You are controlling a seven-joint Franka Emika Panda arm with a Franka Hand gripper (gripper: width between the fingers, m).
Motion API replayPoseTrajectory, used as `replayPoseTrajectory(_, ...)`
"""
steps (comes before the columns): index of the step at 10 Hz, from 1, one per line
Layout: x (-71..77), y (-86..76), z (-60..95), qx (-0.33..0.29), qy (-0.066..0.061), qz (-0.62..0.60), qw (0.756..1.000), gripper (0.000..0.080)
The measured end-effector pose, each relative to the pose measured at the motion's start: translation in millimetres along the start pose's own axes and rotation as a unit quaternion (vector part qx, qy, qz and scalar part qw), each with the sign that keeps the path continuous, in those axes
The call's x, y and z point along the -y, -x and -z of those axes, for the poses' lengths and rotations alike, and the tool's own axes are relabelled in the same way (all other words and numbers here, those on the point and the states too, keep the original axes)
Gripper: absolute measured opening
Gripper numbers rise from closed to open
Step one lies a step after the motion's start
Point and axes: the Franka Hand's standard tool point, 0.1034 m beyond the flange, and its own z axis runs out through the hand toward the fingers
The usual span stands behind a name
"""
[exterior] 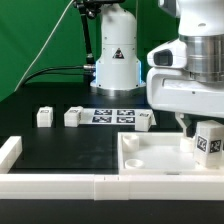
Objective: Assemble one leg
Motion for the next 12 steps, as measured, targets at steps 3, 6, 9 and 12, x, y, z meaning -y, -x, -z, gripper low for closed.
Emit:
replayPoseTrajectory(3,0.4,0.5,-2.2,-0.013,0.009,0.153,0.988,0.0649)
replayPoseTrajectory(6,-4.0,0.9,-3.7,-0.010,0.022,0.319,0.948,0.0649)
replayPoseTrajectory(9,-4.9,0.6,-4.5,-0.009,0.023,0.334,0.942,0.0558)
replayPoseTrajectory(12,-5.3,0.4,-4.8,-0.009,0.024,0.333,0.942,0.0290)
